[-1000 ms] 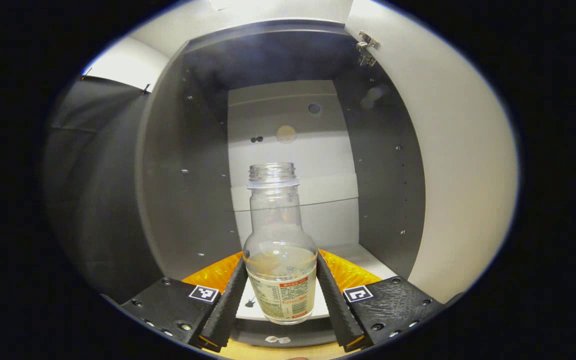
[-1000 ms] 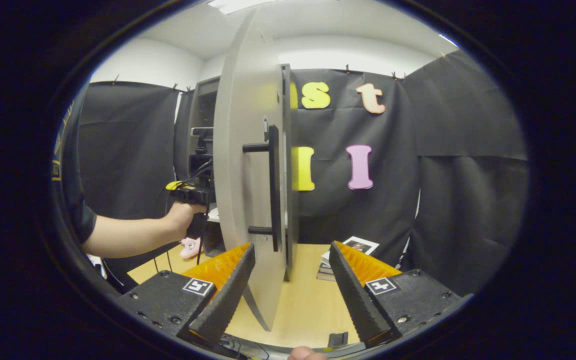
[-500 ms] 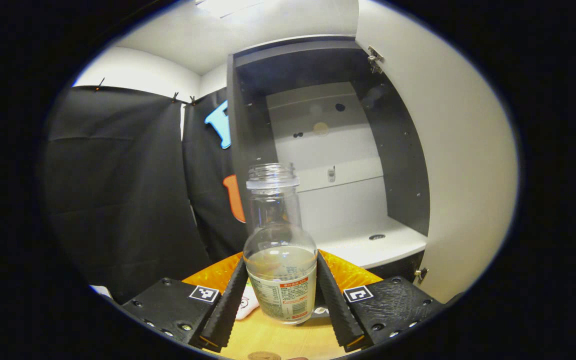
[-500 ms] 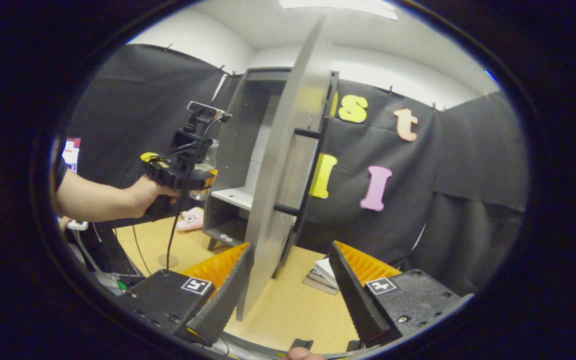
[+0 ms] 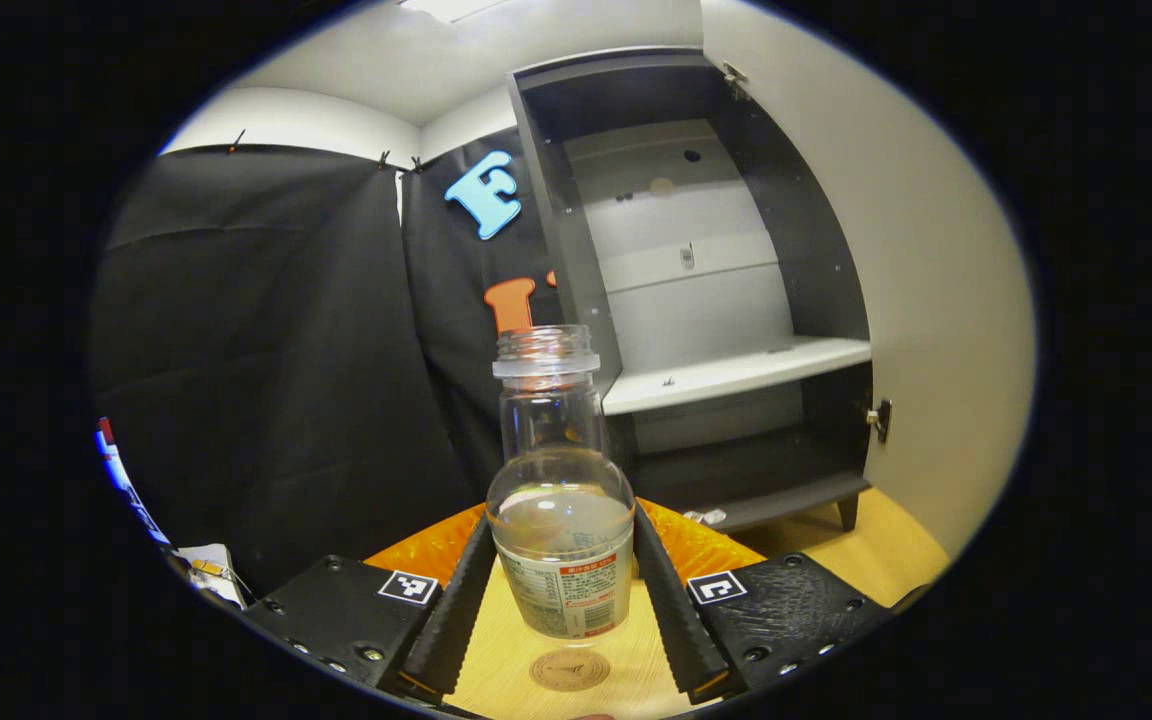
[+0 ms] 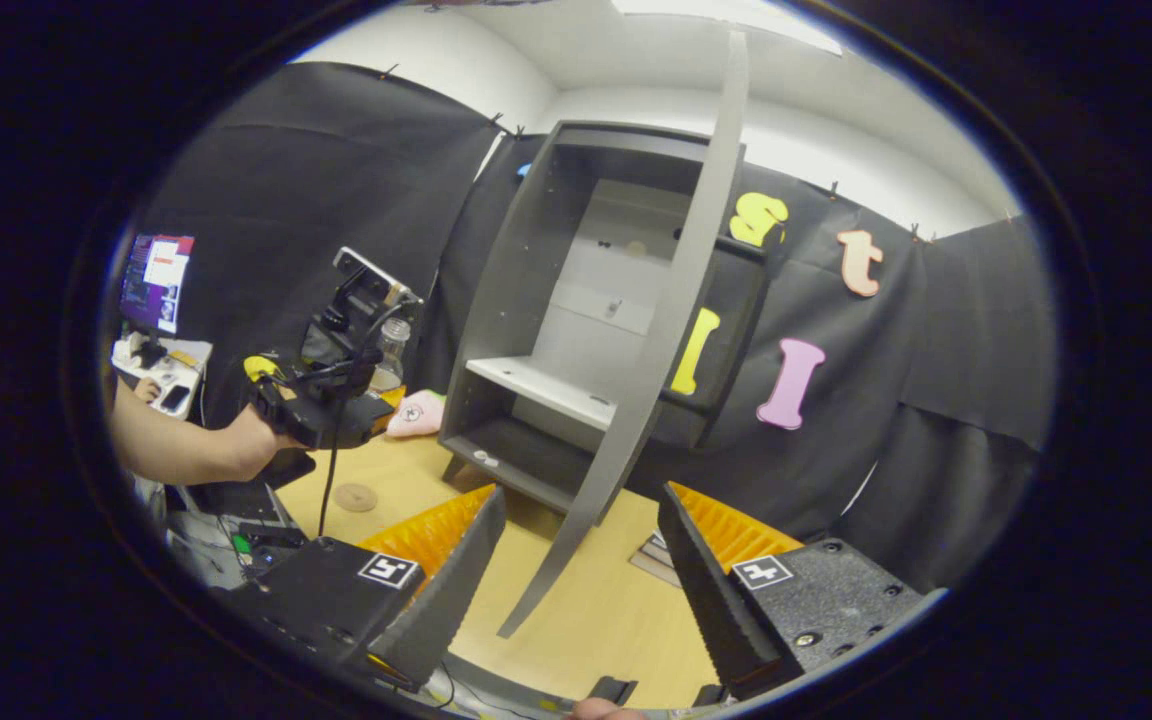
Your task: Open the cabinet door with the right hand, grasp the bottle in the cabinet with the left hand and place it on the coaster, then close the cabinet door with the right hand.
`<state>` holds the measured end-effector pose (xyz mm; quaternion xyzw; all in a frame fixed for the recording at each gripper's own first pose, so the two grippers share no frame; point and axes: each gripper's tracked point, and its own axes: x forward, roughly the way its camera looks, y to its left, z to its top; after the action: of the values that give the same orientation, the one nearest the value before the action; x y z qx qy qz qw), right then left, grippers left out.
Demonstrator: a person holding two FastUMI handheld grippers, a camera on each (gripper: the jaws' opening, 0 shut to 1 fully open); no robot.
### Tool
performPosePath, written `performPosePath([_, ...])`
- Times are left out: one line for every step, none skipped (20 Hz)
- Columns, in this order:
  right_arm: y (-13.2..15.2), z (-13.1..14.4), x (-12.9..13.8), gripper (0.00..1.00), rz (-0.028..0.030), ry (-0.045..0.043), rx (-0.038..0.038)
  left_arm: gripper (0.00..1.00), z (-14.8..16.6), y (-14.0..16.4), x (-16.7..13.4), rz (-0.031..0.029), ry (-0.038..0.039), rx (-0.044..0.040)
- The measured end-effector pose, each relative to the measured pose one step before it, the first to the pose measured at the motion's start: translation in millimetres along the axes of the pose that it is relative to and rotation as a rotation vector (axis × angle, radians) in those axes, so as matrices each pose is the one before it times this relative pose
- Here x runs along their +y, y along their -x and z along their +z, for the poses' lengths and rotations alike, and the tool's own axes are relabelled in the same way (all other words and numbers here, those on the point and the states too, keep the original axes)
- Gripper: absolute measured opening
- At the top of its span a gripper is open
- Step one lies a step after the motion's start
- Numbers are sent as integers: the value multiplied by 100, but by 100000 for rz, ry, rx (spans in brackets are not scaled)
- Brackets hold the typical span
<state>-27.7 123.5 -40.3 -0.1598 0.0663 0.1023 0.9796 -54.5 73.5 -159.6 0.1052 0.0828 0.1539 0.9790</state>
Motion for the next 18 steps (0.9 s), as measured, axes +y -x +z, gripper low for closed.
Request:
performPosePath([-20,-146,-387,99,-961,2196,574,76,-1838,120,71,410,-858,713])
performPosePath([-198,-105,72,99,-396,1558,500,75,-2165,-5,283,918,-539,1807])
performPosePath([-249,-309,283,99,-44,1492,963,76,-2473,-137,-18,171,1041,2169])
performPosePath([-196,-286,274,99,7,1650,715,76,-1714,-462,-185,-255,2084,1545])
performPosePath([-409,-325,204,99,-368,2208,726,76,-1588,-299,48,165,1854,809])
performPosePath([-499,-480,577,99,748,3451,1437,76,-1429,-672,231,1150,750,685])
performPosePath([-379,-1002,469,99,214,3255,3714,76,-1608,-835,529,2187,-564,2138])
performPosePath([-187,-409,657,99,1609,1145,1563,76,-1023,-742,453,1304,1099,650])
performPosePath([-365,-164,537,99,1600,-3,274,76,-633,-499,414,1182,2779,-78])
performPosePath([-80,61,422,99,1402,511,566,76,-467,-737,544,1543,2641,355])
performPosePath([-392,-36,1,99,-648,1106,1095,76,-630,-282,622,948,2595,547])
performPosePath([-305,75,-190,99,-267,619,627,76,-688,-424,435,690,2090,1036])
performPosePath([-317,91,47,99,166,-577,840,76,-842,-342,450,456,1158,1792])
performPosePath([-185,200,-148,99,468,-1526,410,76,-644,-167,277,530,854,1665])
performPosePath([-513,199,-181,99,183,-1876,423,76,-528,-202,187,486,721,1401])
performPosePath([-314,324,-159,99,8,-1801,206,76,-464,-146,2,-98,1571,1200])
performPosePath([-45,70,-210,99,-114,-1351,107,76,-501,-192,-256,-903,1917,1737])
performPosePath([65,147,-99,99,-373,-192,164,76,138,85,-280,-249,956,-1085])
